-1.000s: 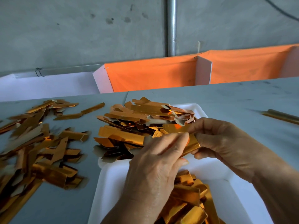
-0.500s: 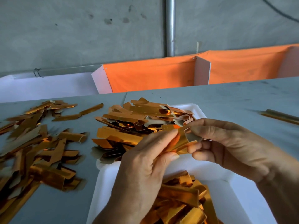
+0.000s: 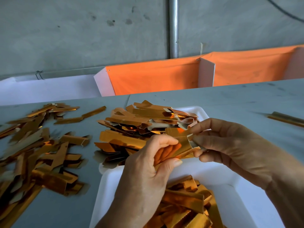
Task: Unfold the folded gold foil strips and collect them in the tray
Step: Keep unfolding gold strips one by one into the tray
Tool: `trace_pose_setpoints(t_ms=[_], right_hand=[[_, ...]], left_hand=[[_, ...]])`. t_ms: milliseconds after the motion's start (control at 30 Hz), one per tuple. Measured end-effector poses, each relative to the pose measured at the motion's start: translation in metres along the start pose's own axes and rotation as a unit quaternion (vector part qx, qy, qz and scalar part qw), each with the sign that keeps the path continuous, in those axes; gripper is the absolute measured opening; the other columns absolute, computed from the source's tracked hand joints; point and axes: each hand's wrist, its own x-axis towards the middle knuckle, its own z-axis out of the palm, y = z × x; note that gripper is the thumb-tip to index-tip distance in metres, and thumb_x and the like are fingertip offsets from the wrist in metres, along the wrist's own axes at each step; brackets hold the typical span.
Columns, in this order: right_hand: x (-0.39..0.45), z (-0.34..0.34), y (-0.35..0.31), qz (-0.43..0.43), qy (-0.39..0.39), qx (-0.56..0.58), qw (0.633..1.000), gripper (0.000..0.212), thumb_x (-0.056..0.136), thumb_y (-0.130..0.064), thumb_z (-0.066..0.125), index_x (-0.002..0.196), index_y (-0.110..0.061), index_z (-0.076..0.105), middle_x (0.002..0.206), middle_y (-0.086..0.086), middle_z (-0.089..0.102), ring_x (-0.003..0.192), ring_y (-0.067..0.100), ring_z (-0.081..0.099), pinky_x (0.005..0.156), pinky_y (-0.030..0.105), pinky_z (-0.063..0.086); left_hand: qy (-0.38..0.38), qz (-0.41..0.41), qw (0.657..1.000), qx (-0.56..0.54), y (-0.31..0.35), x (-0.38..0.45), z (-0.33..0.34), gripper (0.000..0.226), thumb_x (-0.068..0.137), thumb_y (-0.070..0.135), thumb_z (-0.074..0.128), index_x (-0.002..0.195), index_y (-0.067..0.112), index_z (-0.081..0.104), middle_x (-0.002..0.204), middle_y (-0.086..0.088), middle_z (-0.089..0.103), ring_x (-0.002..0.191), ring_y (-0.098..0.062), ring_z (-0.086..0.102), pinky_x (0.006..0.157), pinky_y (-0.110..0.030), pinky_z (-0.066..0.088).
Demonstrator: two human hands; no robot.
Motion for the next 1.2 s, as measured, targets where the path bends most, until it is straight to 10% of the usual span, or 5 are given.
trace_pose_setpoints(t_ms=[1200], right_hand=[[-0.0006, 0.0016, -0.0002, -0.048, -0.028, -0.001, 0.998, 0.019, 0.063, -0.023, 0.072, 0.081, -0.017, 0.072, 0.066, 0.003, 0.063, 0.052, 0.012, 0.055, 0.048, 0.018, 0.046]], left_hand=[[-0.024, -0.001, 0.996, -0.083, 0.0068, 0.0006, -0.0017, 0.029, 0.079, 0.03, 0.065, 0.105, 0.043, 0.059, 0.103, 0.024, 0.066, 0.101, 0.007, 0.06, 0.079, -0.002, 0.042]])
